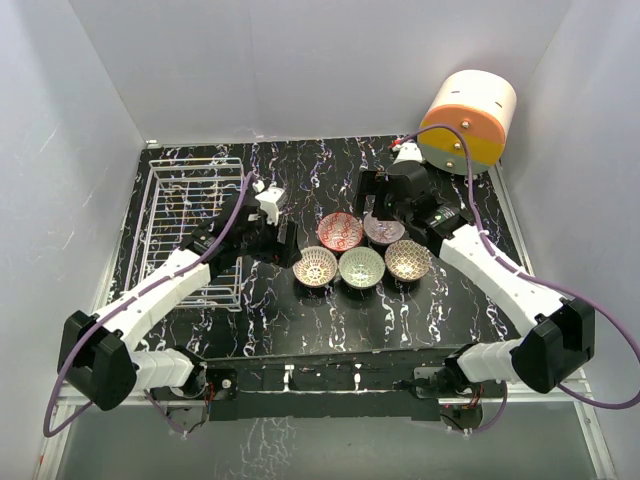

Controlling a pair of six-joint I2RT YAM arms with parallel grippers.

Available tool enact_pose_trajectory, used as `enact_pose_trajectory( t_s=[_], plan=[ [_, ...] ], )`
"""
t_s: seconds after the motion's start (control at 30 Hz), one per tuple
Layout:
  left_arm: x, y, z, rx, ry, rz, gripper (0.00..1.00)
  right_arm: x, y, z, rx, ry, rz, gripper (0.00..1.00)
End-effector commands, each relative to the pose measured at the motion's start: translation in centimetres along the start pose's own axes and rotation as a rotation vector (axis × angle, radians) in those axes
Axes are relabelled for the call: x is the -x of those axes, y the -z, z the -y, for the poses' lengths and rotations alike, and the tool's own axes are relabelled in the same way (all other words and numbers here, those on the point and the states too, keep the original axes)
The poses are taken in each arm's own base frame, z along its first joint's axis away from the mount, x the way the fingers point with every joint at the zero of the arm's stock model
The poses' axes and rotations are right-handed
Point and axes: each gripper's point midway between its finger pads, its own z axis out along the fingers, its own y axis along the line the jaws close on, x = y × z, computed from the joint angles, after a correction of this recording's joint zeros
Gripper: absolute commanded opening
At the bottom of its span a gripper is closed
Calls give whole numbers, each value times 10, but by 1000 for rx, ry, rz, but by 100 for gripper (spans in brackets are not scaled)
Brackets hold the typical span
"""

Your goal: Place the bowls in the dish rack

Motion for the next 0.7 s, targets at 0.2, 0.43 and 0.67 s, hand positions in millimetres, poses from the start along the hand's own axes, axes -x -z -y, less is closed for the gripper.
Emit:
enact_pose_trajectory(
  t_s=[0.2, 0.43, 0.67],
  plan=[
    [-12, -11, 9, -21, 20, -30, 84, 29, 13, 0, 35, 69, 139, 98],
    [-3, 0, 43, -97, -113, 27, 82, 25, 4, 45, -35, -34, 102, 98],
    [-16, 7, 64, -135, -232, 20, 81, 23, 5, 77, -54, -125, 90, 98]
  ],
)
